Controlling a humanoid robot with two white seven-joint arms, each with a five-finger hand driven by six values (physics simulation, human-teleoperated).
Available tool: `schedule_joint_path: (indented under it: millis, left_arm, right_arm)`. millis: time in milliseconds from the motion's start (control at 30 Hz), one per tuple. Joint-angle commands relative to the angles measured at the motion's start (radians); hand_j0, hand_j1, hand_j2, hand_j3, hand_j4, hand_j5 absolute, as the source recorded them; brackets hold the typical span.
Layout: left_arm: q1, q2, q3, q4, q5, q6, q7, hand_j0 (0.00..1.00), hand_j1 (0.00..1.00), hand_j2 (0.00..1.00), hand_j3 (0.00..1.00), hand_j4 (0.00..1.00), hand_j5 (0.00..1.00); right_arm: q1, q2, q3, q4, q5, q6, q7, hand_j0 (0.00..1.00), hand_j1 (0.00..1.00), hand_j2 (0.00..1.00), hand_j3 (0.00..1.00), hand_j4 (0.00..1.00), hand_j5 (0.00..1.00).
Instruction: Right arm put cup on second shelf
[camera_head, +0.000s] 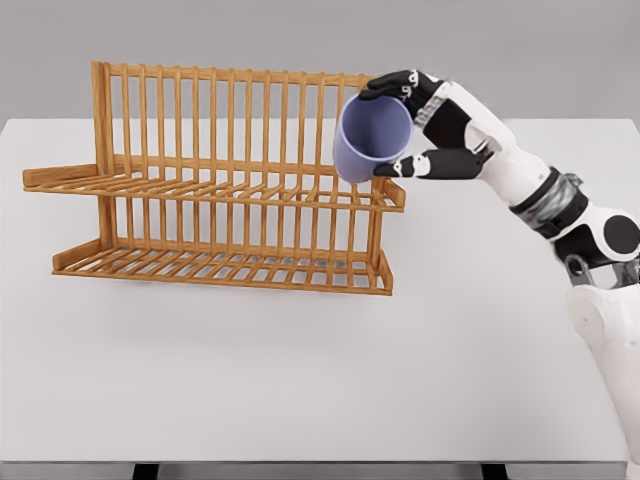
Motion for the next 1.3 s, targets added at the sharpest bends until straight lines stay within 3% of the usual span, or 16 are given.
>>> schedule_joint_path:
  millis: [0,333,433,900,1133,1267]
  left_arm:
    - [0.000,0.000,0.000,0.000,0.000,0.000,-0.001,1.00,1.00,1.00,1.00,1.00,1.00]
    - [0.000,0.000,0.000,0.000,0.000,0.000,0.001,1.00,1.00,1.00,1.00,1.00,1.00]
    - [0.000,0.000,0.000,0.000,0.000,0.000,-0.001,1.00,1.00,1.00,1.00,1.00,1.00]
    - [0.000,0.000,0.000,0.000,0.000,0.000,0.001,1.00,1.00,1.00,1.00,1.00,1.00]
    - [0.000,0.000,0.000,0.000,0.000,0.000,-0.001,1.00,1.00,1.00,1.00,1.00,1.00]
    - [0.000,0.000,0.000,0.000,0.000,0.000,0.001,1.00,1.00,1.00,1.00,1.00,1.00]
  right_arm:
    - [0.000,-0.001,0.016,-0.003,-0.004,-0.004,0.000,0.70,0.70,0.70,0.70,0.70,0.70]
    - [0.014,-0.001,0.016,-0.003,-0.003,-0.006,0.000,0.72,0.72,0.72,0.72,0.72,0.72]
    - [0.014,-0.001,0.016,-0.010,-0.001,-0.006,0.000,1.00,1.00,1.00,1.00,1.00,1.00]
    - [0.002,-0.007,0.013,-0.042,-0.001,-0.009,0.000,1.00,1.00,1.00,1.00,1.00,1.00]
    - [0.003,-0.016,-0.032,-0.046,-0.006,-0.007,0.000,1.00,1.00,1.00,1.00,1.00,1.00]
    - [0.028,-0.084,-0.066,-0.049,-0.009,-0.007,0.000,1.00,1.00,1.00,1.00,1.00,1.00]
